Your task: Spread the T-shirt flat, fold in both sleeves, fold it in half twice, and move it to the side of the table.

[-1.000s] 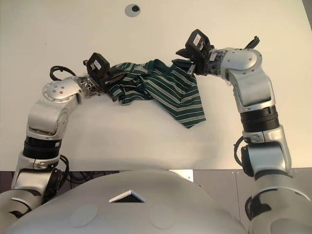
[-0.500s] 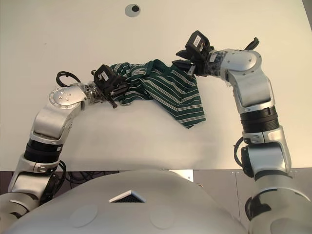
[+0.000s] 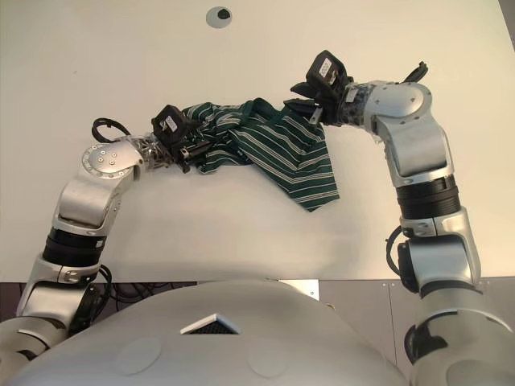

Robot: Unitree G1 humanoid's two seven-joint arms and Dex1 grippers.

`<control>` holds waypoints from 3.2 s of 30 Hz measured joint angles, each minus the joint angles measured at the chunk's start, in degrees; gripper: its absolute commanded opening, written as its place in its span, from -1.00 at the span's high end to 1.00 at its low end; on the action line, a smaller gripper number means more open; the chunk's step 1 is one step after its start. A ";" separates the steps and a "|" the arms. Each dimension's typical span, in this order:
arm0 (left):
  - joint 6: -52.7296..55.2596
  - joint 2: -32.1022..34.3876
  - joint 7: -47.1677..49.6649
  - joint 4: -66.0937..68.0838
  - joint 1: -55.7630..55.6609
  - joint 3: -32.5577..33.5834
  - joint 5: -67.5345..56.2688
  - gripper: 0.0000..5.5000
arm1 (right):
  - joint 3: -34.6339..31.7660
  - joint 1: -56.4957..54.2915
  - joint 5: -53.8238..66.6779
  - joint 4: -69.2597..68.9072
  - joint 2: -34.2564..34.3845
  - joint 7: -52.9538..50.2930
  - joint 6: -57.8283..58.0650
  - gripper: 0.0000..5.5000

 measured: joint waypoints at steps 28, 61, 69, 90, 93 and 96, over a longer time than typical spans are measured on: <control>12.83 -1.44 -1.12 -12.15 -1.35 16.05 -17.03 0.99 | -1.68 -0.64 0.24 1.69 0.04 -0.75 -0.05 0.53; 17.54 4.06 -0.54 -11.75 -2.16 26.28 -29.83 0.99 | -4.64 -6.83 4.37 27.44 1.76 12.53 3.34 0.53; 17.28 4.93 -0.52 -10.99 -2.48 26.32 -29.87 0.99 | -5.17 -6.79 4.30 29.23 1.54 13.35 2.66 0.53; 16.32 5.36 -0.47 -9.85 -3.84 26.38 -30.02 1.00 | -7.05 -3.83 4.85 21.11 -0.56 15.75 4.05 0.99; 16.26 5.36 -0.21 -9.15 -4.81 26.92 -30.07 1.00 | -8.97 -5.87 4.97 20.93 -0.55 14.50 4.06 0.99; 15.33 5.32 0.58 -6.98 -8.89 27.57 -30.54 1.00 | -11.87 -11.74 5.42 21.02 -0.67 12.24 3.78 0.99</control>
